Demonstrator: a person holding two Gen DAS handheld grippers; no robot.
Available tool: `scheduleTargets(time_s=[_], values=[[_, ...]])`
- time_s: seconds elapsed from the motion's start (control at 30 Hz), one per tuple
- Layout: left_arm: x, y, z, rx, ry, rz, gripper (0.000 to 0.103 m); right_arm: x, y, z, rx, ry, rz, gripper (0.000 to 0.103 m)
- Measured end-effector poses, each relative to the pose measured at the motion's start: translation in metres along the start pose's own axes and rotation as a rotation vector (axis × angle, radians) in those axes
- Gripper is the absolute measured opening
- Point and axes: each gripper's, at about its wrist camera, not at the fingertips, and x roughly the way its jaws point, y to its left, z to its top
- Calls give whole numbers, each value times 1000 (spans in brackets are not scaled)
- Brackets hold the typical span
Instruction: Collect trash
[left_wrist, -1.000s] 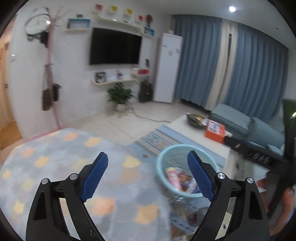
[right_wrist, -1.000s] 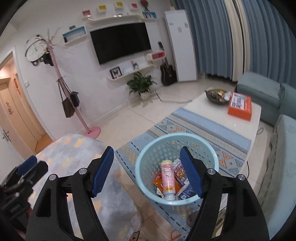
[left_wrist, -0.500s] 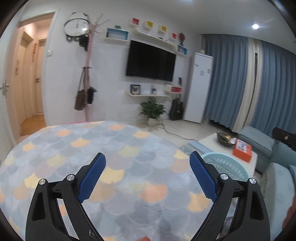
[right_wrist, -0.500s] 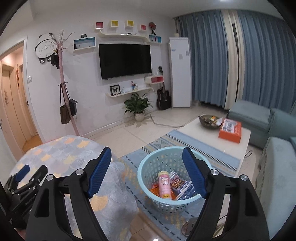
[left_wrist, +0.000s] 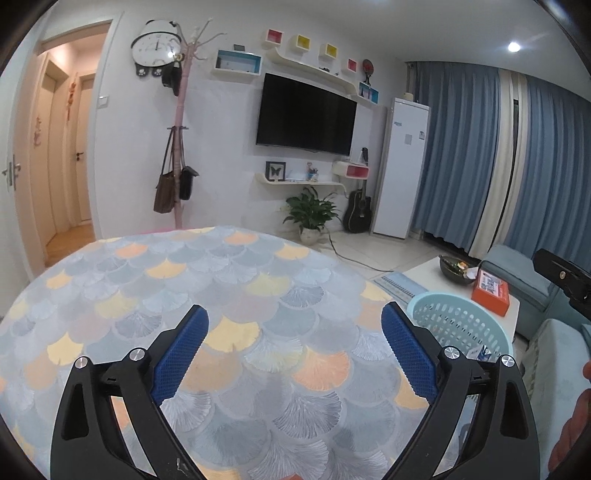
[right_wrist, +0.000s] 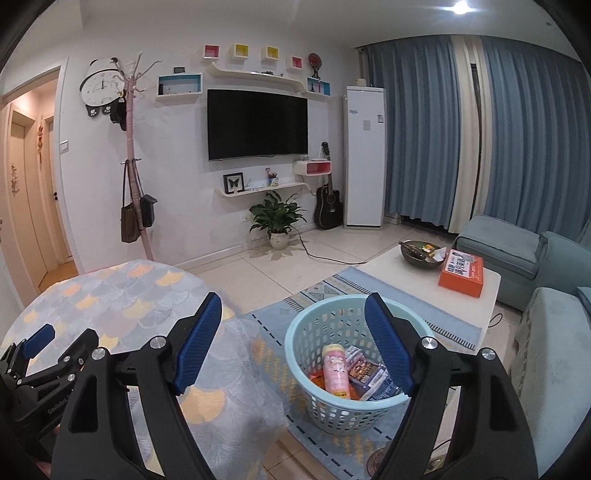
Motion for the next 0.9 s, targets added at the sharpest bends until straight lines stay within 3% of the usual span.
scheduleTargets(time_s=[0.9], values=[[0,-5,-4,-7,11,13,94,14,-9,-7,29,54,1,76]])
